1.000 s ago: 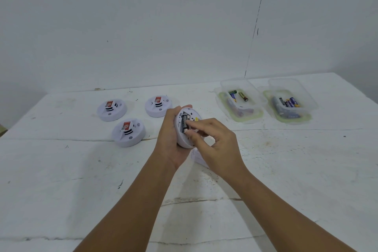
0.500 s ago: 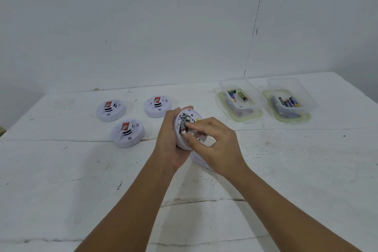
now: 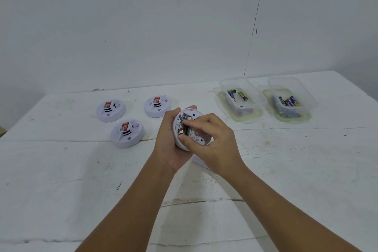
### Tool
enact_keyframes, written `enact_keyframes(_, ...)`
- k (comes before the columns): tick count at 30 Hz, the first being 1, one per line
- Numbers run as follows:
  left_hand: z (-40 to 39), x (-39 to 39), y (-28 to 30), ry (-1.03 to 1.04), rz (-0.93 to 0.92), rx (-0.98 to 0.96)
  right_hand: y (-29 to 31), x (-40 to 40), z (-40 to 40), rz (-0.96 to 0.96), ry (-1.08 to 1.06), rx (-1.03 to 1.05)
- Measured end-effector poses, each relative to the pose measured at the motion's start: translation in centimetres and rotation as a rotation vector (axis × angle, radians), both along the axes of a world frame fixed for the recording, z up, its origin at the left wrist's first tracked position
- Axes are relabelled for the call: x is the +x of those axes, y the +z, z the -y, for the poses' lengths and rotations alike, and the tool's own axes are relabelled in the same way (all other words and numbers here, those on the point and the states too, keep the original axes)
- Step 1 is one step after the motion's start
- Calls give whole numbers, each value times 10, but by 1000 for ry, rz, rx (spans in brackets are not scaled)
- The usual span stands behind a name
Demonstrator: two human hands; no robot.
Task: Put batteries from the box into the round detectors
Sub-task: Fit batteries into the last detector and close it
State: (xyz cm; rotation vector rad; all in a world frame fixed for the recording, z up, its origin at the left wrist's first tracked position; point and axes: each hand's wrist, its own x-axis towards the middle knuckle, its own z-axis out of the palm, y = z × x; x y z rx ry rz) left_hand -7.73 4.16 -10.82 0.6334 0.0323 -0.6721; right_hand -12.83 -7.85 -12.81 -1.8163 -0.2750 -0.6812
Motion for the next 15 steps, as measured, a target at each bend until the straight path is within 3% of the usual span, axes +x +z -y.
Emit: enact_keyframes(15, -2, 3, 0, 15, -9, -25, 2, 4, -7, 34, -6, -53)
